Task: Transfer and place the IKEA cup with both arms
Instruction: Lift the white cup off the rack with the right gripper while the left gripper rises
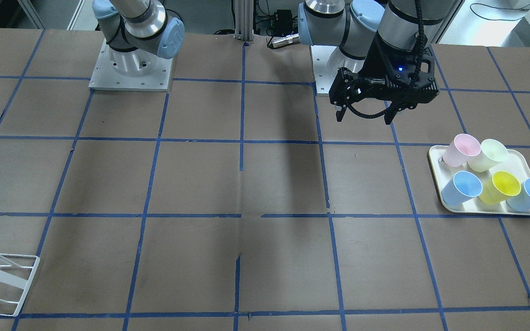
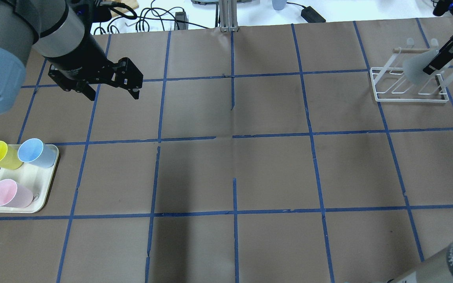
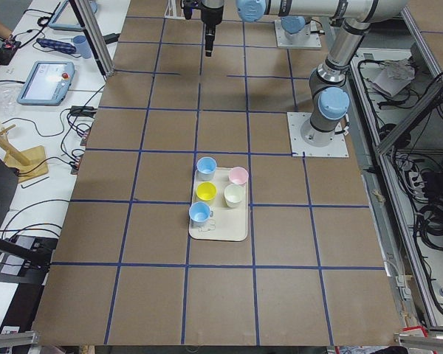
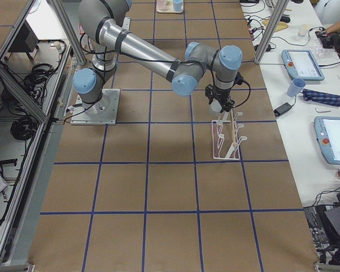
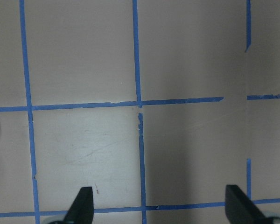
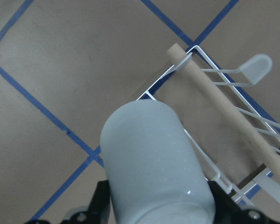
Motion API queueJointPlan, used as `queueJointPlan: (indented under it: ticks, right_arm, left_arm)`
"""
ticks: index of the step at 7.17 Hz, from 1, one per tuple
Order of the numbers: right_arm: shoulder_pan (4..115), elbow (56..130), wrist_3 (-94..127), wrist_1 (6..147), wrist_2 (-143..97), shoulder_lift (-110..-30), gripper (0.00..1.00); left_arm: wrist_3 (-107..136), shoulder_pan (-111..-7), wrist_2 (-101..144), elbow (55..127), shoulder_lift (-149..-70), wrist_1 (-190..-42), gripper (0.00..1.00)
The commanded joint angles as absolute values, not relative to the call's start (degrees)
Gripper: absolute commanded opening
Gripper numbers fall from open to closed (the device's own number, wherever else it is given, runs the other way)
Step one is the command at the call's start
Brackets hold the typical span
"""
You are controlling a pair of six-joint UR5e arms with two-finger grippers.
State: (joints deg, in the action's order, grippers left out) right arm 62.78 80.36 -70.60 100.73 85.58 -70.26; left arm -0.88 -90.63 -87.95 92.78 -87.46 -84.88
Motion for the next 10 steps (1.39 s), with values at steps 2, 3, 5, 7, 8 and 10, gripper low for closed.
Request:
queueJointPlan:
  ticks: [2, 3, 5, 7, 8, 10]
  right_arm:
    - [63.63, 80.33, -70.05, 85.55, 80.62, -79.52, 0.15]
    - [64.68, 79.98, -70.05, 80.38, 75.46, -80.24, 0.14]
    - [68.35, 80.33, -70.05, 74.3, 60.29, -80.42, 0.11]
    - [73.11, 80.42, -69.96, 66.32, 42.8, -79.98, 0.09]
    - [74.08, 80.77, -70.13, 61.83, 35.93, -79.72, 0.08]
    - [75.06, 82.17, -70.4, 53.73, 27.88, -79.1, 0.08]
  left_arm:
    - [-0.79, -87.21, -79.07, 92.81, -87.19, -86.47, 1.0]
    - [-0.88, -83.88, -72.23, 92.81, -87.19, -88.05, 1.0]
    - [-1.93, -79.29, -62.18, 93.94, -87.1, -90.43, 1.0]
    - [-4.91, -75.96, -50.43, 97.89, -86.4, -91.14, 1.0]
    - [-7.97, -74.02, -44.88, 100.78, -85.79, -91.14, 1.0]
    - [-14.41, -71.73, -30.4, 107.81, -84.73, -90.97, 1.0]
